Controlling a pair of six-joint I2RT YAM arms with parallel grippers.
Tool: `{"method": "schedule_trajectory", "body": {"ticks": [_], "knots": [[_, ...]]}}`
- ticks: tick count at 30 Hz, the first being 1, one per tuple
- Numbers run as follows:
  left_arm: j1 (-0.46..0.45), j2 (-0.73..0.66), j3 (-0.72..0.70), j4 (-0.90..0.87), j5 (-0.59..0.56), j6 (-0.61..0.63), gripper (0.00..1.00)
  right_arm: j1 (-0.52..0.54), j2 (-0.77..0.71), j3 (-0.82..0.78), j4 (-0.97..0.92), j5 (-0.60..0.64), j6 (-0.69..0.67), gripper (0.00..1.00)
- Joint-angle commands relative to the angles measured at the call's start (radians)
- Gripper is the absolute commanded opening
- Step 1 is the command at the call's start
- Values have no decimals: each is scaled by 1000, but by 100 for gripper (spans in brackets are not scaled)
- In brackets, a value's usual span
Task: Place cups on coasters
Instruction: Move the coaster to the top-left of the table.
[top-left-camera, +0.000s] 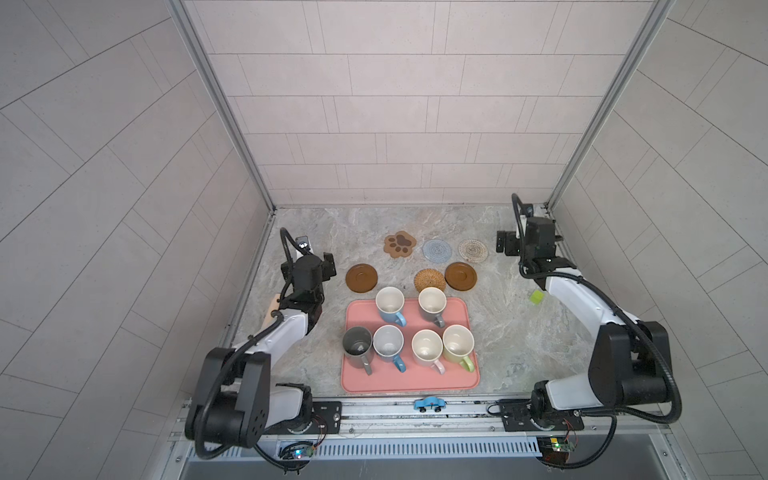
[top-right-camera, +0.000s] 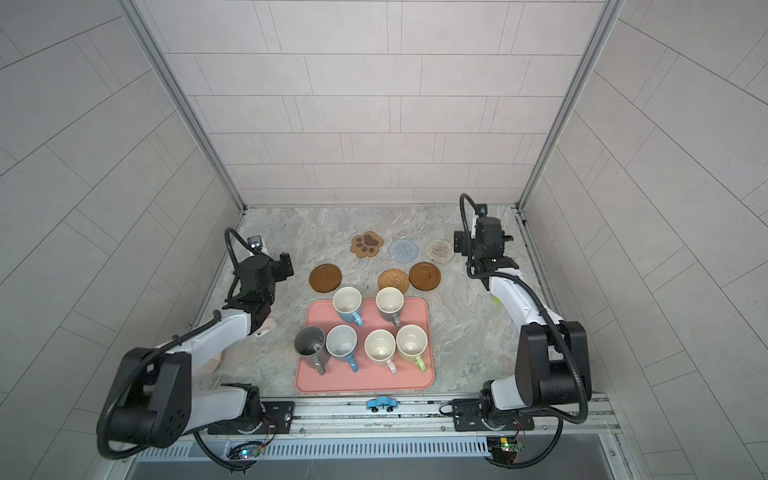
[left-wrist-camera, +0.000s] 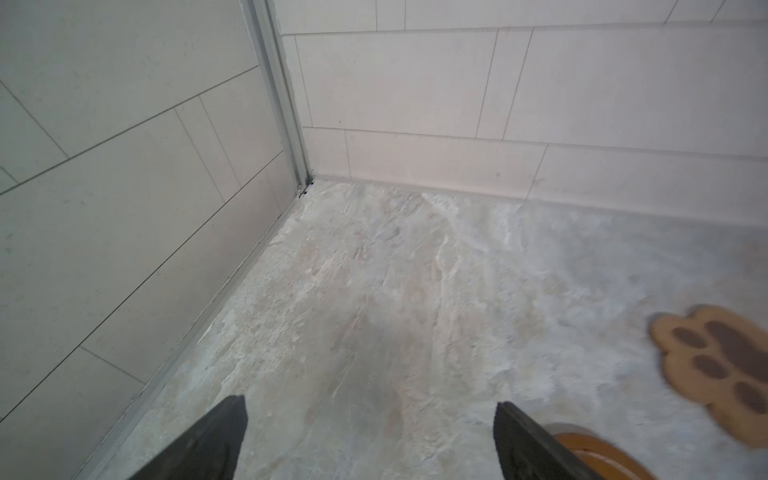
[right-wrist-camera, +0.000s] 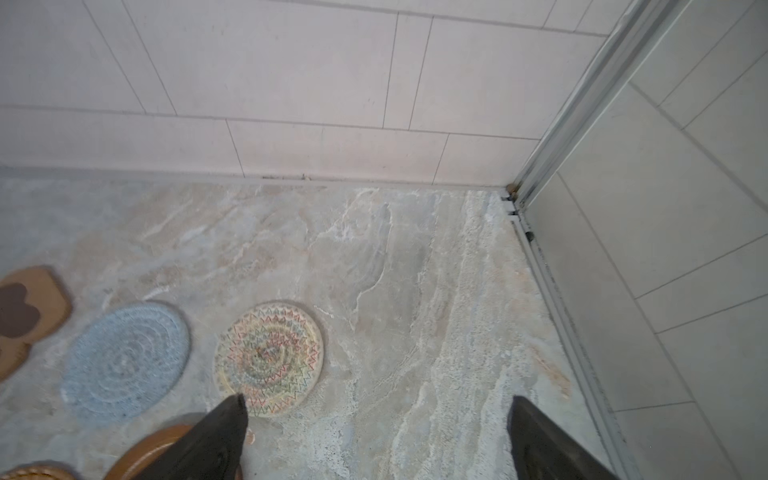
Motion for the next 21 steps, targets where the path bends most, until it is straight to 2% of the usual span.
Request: {"method": "schedule_trajectory", "body": {"ticks": [1, 6, 11, 17, 21], "knots": [[-16, -54, 122, -417, 98, -110, 100, 18, -58, 38, -375, 41, 110, 99], [-32, -37, 308, -741, 191, -197, 100, 51, -157, -11, -404, 94, 260, 100], [-33, -31, 385, -920, 251, -235, 100, 87, -201, -18, -548, 171, 343, 100], [-44, 3, 402, -1013, 415, -262, 100, 115, -208, 10, -676, 63, 351, 99], [-118, 69, 433, -1012, 443, -294, 100, 133, -256, -23, -681, -39, 370, 99]]}}
